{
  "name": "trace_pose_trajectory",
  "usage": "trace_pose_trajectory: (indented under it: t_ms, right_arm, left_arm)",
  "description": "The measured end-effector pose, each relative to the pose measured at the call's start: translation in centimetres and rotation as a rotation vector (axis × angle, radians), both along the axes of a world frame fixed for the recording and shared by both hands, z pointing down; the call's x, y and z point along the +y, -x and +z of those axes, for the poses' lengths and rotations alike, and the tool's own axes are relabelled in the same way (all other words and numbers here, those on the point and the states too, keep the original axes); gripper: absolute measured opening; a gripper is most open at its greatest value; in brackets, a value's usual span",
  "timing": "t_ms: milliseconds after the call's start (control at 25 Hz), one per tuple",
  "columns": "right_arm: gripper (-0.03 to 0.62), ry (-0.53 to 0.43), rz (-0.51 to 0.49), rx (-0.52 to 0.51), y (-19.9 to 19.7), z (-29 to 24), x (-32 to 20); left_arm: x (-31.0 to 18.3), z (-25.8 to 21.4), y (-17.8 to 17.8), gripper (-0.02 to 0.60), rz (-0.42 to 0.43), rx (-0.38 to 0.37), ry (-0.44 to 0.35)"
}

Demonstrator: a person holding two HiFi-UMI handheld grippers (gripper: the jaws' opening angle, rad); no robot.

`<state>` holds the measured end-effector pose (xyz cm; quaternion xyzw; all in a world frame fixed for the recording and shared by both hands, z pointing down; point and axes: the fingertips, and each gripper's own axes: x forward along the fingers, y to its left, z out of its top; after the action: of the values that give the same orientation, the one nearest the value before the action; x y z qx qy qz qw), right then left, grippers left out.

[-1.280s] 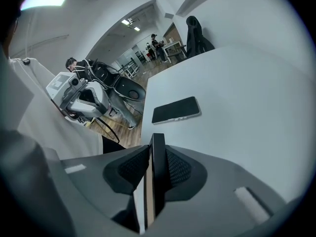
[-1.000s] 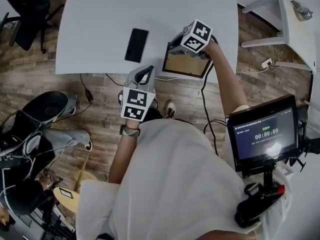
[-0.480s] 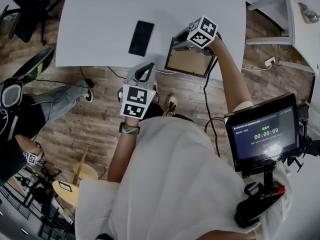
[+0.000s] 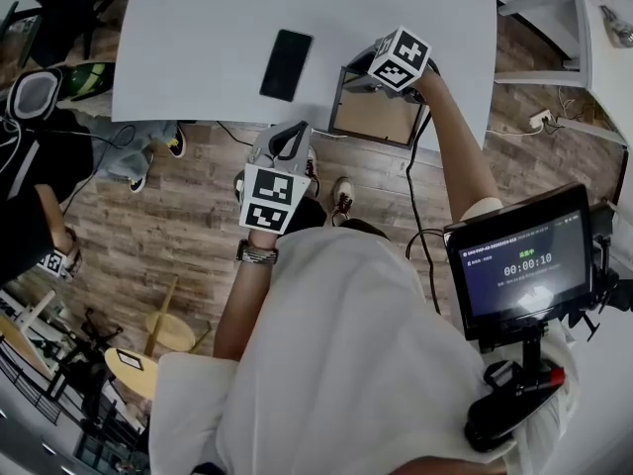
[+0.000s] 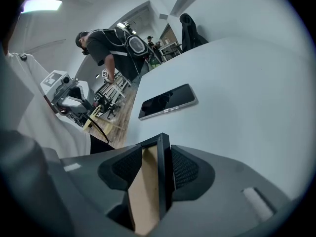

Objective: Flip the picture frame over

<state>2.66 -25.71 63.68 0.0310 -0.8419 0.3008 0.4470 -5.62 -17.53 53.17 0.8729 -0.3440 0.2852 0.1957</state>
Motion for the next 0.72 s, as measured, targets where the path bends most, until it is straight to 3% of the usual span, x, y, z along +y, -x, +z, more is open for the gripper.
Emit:
trace_pose_trajectory:
  t_ms: [560,720]
  right_arm:
    - [0.209,-0.087,0.018,0.058,-0.1,1.0,-0.1]
    - [0.170,-0.163,-0.006,0.103,0.0,1.5,-0.4]
  left_arm:
    - [0.8,0.1,0.4,0.006,-0.012,-0.004,0.011]
    - [0.8,0.2,0.5,0.006,-0.013,-0.001,0.017]
